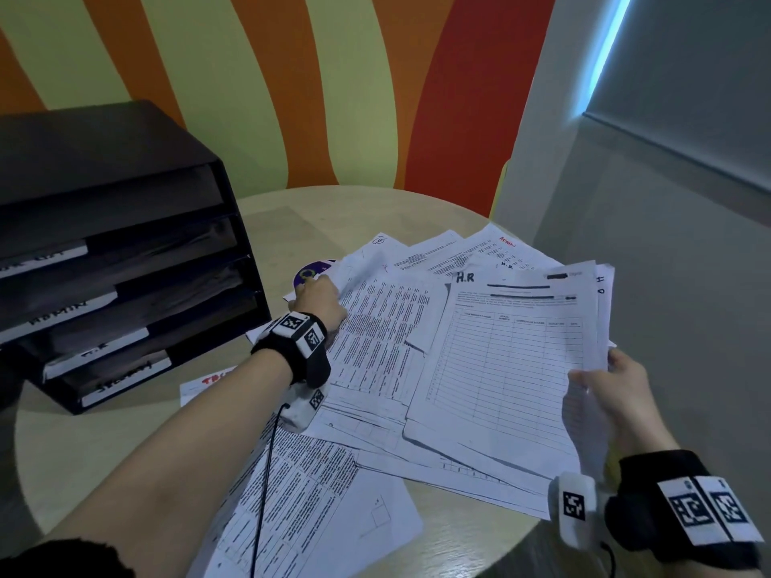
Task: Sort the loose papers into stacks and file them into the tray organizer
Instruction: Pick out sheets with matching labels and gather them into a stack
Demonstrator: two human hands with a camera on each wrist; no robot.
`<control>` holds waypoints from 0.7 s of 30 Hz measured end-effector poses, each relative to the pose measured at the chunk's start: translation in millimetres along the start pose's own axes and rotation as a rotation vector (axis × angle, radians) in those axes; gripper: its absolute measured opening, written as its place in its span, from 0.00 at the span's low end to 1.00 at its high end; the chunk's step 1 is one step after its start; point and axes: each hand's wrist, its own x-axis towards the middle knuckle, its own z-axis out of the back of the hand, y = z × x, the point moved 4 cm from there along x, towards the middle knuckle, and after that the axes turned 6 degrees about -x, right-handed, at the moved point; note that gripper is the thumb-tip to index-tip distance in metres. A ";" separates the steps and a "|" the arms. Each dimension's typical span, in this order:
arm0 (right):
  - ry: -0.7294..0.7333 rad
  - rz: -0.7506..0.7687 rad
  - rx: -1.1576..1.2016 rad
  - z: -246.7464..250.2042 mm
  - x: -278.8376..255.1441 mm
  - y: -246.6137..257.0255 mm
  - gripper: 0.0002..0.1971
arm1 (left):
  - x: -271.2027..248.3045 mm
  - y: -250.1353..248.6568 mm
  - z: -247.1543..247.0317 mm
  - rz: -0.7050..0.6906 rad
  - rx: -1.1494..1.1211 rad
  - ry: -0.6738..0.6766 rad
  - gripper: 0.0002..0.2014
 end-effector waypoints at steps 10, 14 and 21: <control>0.035 -0.024 -0.007 -2.7 -9.6 5.5 0.11 | 0.7 8.0 36.0 0.059 -0.690 -0.181 0.05; 0.034 -0.030 -0.007 -3.0 -9.3 4.6 0.12 | -5.2 -2.1 109.1 -0.076 -0.869 -0.498 0.08; 0.097 -0.017 0.115 -4.5 -16.0 16.2 0.15 | -26.6 -28.3 98.1 -0.051 -0.971 -0.147 0.08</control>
